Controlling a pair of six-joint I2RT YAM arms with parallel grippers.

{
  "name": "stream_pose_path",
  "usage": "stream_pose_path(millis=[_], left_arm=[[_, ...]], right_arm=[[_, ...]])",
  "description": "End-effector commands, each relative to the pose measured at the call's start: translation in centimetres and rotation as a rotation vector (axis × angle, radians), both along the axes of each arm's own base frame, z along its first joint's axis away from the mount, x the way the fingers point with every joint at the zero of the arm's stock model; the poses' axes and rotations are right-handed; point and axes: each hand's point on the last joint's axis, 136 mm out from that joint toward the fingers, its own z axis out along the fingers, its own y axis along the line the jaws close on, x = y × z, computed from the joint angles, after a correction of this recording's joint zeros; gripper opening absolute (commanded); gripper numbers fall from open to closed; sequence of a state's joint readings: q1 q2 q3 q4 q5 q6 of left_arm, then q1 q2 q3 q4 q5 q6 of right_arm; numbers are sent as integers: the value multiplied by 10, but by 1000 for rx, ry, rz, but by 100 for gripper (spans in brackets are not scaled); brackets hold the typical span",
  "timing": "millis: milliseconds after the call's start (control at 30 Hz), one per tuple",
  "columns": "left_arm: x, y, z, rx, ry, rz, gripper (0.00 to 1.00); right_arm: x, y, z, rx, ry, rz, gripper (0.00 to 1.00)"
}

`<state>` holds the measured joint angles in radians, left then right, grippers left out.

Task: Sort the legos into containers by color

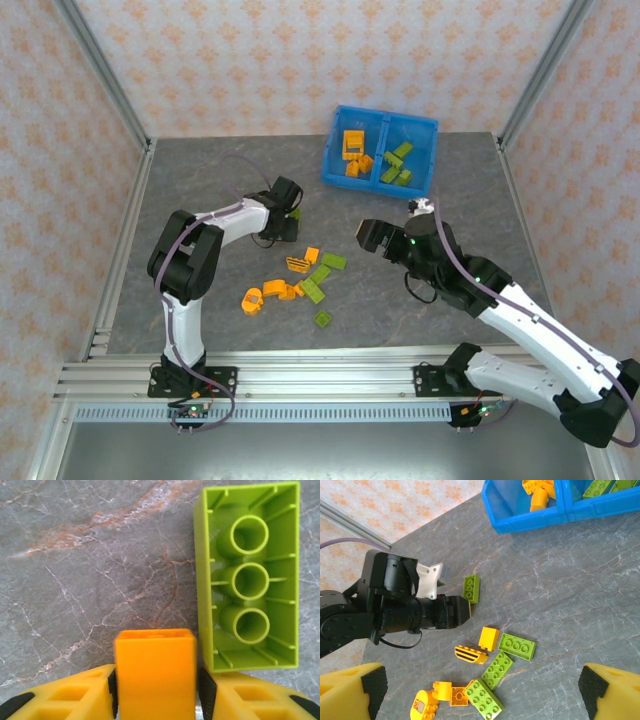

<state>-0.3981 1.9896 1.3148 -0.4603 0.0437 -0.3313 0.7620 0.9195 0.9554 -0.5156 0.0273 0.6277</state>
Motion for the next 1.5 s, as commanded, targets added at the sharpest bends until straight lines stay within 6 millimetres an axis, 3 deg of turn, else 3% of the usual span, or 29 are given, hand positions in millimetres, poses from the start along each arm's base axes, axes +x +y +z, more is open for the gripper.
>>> stream_pose_path(millis=[0,167,433,633,700,800,900,1033,1167,1333,1467], left_arm=[[3,5,-10,-8,8,30,42],[3,4,10,-34,-32,36,35],[-3,-10,111,-153,-261,-2,29],[1,-63,193,-238,-448,-154,29],[10,-81,216,-245,-511,-193,28],[35,-101,235,-240,-569,-210,28],[69,-119,238,-212,-632,-217,28],[114,-146,203,-193,-603,-217,28],[150,-173,184,-221,-611,-224,28],[179,-187,158,-214,-604,-197,29],[190,-190,142,-201,-585,-177,34]], right_arm=[[3,-2,9,1,-15,-14,99],[3,-3,8,0,-13,-20,99],[2,-3,9,14,-18,-17,99],[1,-7,17,47,-55,-33,99],[0,-11,18,53,-65,-46,99],[-2,-15,17,53,-71,-59,99],[-3,-18,13,47,-62,-65,99],[-5,-21,10,32,-55,-70,99],[-4,-26,8,1,-61,-81,99],[-4,-29,6,-27,-68,-90,99],[-4,-29,5,-30,-65,-86,99]])
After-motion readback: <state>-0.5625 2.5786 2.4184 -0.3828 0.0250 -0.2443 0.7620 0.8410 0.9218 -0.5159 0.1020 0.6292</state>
